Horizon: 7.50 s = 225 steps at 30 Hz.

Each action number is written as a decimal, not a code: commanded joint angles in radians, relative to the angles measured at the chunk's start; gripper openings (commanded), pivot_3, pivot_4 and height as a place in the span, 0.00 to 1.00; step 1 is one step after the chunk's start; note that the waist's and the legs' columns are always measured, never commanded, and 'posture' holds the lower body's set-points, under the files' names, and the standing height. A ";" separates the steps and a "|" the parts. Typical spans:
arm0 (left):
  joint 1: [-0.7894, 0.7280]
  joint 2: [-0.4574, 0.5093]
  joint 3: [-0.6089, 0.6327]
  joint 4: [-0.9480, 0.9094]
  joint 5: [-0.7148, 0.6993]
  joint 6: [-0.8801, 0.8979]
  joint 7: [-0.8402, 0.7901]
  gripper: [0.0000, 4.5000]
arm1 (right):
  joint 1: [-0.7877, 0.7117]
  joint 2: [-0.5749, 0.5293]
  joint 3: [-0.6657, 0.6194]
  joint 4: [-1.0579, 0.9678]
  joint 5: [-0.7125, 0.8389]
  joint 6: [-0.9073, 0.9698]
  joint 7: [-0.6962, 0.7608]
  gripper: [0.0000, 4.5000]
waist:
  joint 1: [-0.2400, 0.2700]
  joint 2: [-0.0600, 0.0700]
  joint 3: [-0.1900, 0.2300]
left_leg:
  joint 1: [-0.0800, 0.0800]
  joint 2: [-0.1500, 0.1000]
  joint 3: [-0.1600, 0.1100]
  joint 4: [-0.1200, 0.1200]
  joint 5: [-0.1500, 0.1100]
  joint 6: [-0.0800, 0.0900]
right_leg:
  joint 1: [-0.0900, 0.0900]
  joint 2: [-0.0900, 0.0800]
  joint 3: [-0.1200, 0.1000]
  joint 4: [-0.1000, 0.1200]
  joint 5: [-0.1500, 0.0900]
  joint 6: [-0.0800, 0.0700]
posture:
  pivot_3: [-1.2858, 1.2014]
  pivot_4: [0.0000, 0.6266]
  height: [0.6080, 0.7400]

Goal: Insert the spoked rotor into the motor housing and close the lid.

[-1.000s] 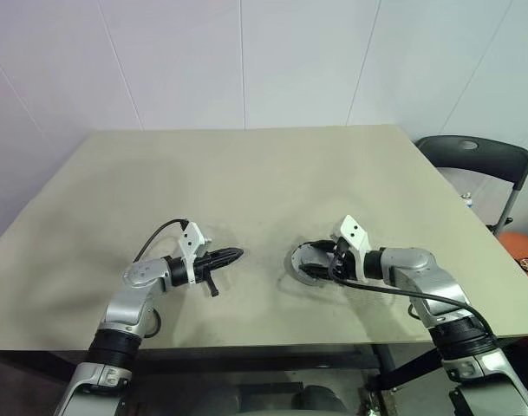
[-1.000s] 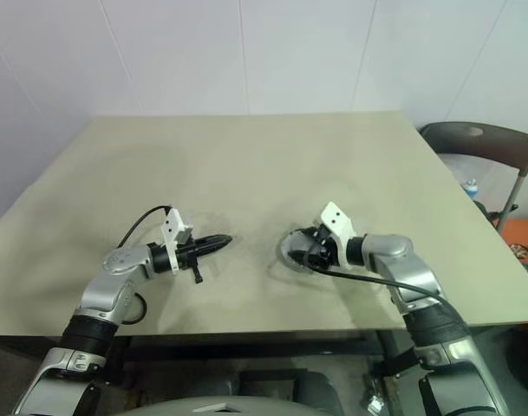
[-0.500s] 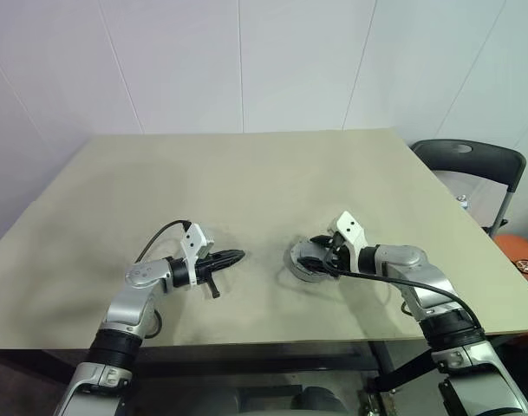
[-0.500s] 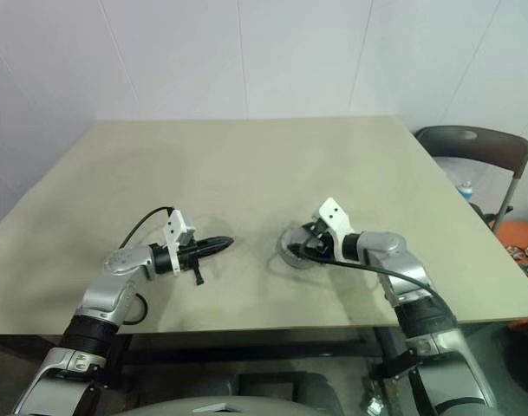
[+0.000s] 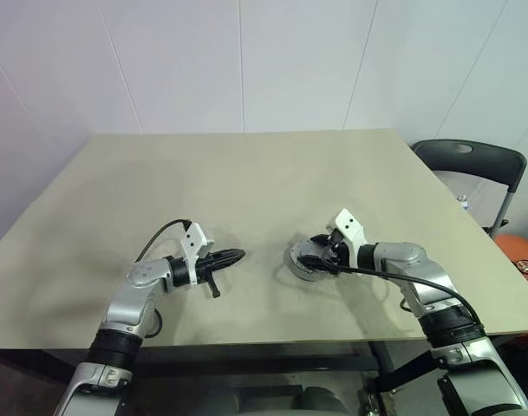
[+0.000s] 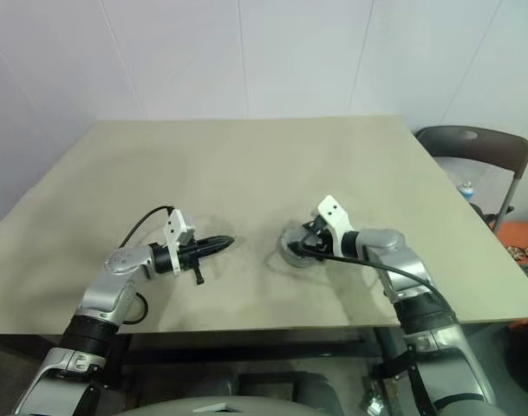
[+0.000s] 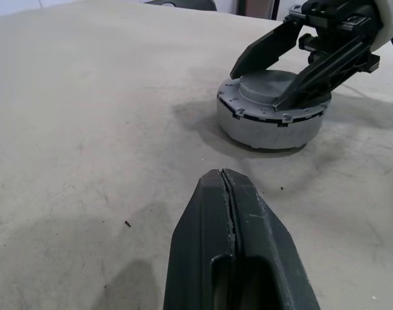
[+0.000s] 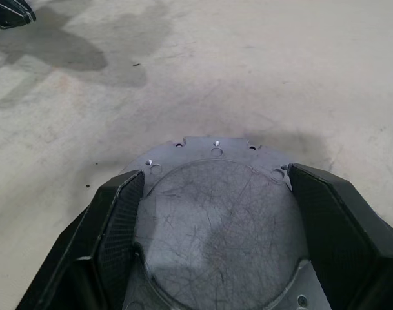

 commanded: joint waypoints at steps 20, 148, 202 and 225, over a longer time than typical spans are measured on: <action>0.003 0.010 0.011 -0.036 -0.009 -0.001 0.010 0.00 | -0.010 0.090 -0.032 0.010 -0.026 -0.021 -0.140 0.71 | -0.030 0.000 0.000 | -0.006 0.000 0.000 0.000 0.000 0.000 | -0.009 0.000 0.000 0.001 0.003 0.001 | 0.52 0.00 1.00; -0.025 0.002 -0.007 -0.009 0.003 -0.001 0.015 0.00 | 0.028 -0.023 -0.024 0.004 -0.045 -0.201 0.032 0.71 | -0.025 0.006 -0.010 | -0.015 -0.001 0.000 -0.002 -0.014 0.003 | -0.020 -0.001 0.000 -0.002 0.000 0.003 | 0.52 0.00 1.00; -0.454 -0.301 -0.137 0.617 0.146 -0.230 -0.057 0.00 | 0.070 -0.033 0.028 0.052 -0.092 -0.108 0.013 0.71 | 0.001 0.002 -0.013 | 0.001 -0.002 0.000 0.007 -0.015 0.005 | 0.000 0.001 -0.003 -0.002 -0.001 0.005 | 0.52 0.00 1.00; -0.503 -0.405 -0.210 0.892 0.363 -0.442 -0.024 0.00 | 0.133 -0.010 0.002 -0.072 -0.031 -0.031 -0.019 1.00 | 0.003 -0.002 -0.015 | -0.002 -0.003 -0.002 0.008 -0.017 0.008 | -0.001 -0.002 -0.004 -0.003 -0.002 0.008 | 0.52 0.00 1.00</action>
